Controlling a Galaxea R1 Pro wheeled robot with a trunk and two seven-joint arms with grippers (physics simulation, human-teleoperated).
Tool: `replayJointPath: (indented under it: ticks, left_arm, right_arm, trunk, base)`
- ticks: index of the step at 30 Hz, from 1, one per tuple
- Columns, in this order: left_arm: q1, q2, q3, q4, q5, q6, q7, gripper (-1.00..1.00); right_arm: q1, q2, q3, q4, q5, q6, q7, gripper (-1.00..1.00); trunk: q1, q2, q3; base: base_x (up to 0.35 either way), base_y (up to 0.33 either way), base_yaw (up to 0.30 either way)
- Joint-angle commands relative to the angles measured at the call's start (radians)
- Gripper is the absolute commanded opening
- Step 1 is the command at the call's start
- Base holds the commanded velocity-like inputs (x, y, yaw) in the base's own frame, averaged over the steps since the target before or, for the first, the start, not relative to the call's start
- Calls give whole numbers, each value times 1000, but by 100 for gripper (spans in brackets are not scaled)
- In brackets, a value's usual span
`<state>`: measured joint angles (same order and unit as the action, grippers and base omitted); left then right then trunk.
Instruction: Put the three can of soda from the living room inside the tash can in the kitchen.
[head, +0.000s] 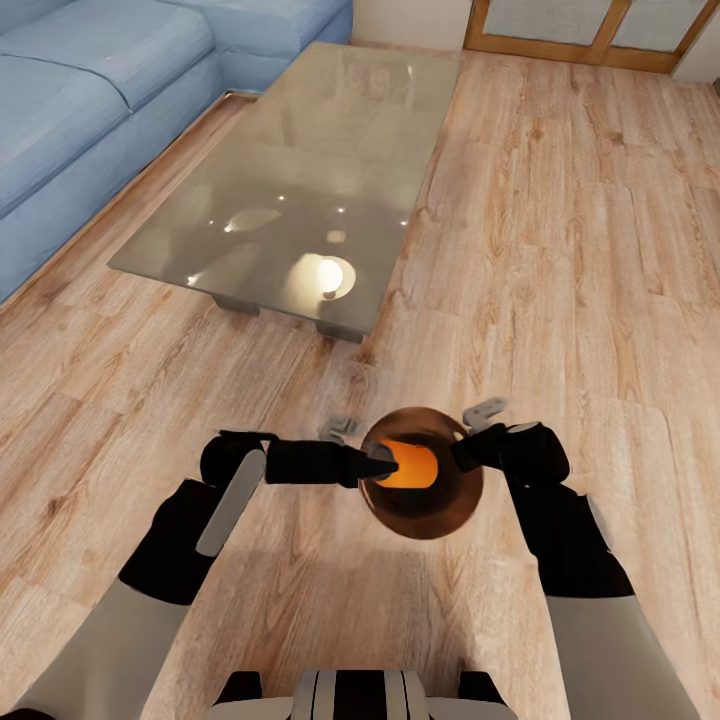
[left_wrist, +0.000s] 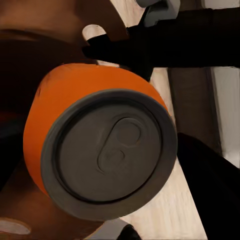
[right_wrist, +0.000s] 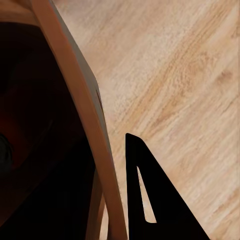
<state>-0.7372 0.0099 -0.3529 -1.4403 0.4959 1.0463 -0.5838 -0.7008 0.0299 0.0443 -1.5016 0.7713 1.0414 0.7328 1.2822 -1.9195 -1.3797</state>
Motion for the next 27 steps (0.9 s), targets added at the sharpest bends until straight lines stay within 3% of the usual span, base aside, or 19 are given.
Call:
replayJointPath:
  ticks: [1,5,7,10,27]
  left_arm:
    - [0,-10,-25,0,4,1,61,-100]
    - [0,-32,-54,-1,5,1,179,-100]
    - [0,-63,-71,0,5,1,275,-100]
    - [0,-78,-94,0,7,1,338,-100]
    - [-1,-97,-128,44,5,1,502,-100]
  right_arm:
    - [0,5,8,-2,-12,6,7,-100]
    - [0,20,16,-9,-8,6,7,-100]
    - [0,26,23,-12,5,6,7,-100]
    - [0,27,29,-13,14,6,7,-100]
    - [1,45,34,-22,20,6,7,-100]
  trunk:
    - [0,0,0]
    - [0,0,0]
    - [0,0,0]
    - [0,0,0]
    - [0,0,0]
  base:
    - [0,0,0]
    - [0,0,0]
    - [0,0,0]
    - [0,0,0]
    - [0,0,0]
